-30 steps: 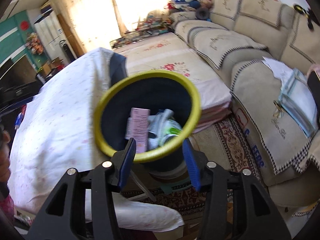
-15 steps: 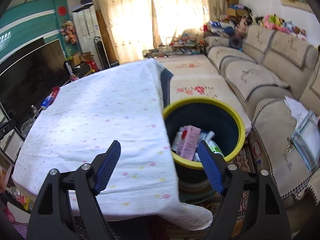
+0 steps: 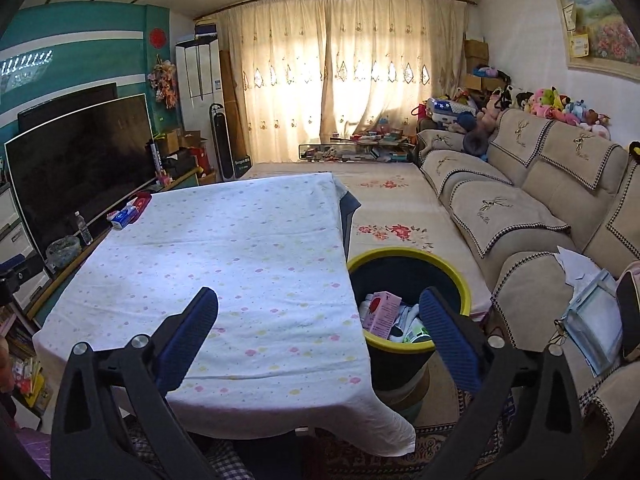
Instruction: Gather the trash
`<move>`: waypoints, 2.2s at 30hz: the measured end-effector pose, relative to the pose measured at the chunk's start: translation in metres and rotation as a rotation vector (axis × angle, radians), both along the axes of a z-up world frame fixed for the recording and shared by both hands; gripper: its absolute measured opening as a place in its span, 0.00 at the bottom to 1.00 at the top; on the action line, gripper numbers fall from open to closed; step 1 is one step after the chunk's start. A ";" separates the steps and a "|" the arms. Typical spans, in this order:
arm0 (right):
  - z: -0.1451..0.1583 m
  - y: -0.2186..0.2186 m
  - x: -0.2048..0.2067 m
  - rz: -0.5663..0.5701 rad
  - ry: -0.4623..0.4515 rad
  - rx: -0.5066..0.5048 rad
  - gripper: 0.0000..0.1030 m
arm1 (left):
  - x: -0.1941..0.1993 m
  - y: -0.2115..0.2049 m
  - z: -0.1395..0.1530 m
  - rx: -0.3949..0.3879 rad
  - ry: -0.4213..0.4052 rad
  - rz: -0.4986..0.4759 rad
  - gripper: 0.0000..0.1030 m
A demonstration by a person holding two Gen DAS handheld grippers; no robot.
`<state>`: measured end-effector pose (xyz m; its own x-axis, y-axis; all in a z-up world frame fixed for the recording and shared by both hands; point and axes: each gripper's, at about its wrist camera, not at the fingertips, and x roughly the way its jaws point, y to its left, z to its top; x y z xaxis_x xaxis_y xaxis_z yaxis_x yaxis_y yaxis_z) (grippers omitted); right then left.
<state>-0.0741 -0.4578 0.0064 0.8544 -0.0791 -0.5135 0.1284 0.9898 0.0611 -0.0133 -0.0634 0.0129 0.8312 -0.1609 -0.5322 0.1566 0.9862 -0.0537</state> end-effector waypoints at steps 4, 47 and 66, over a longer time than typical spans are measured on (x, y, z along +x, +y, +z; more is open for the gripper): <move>0.000 0.001 -0.001 -0.005 -0.011 0.016 0.93 | -0.002 0.002 -0.003 0.001 0.004 0.008 0.95; -0.011 0.004 0.015 -0.002 0.020 0.012 0.93 | 0.001 -0.004 -0.009 0.012 0.017 -0.006 0.95; -0.016 0.005 0.019 -0.001 0.029 0.016 0.93 | 0.005 -0.003 -0.015 0.013 0.037 -0.013 0.95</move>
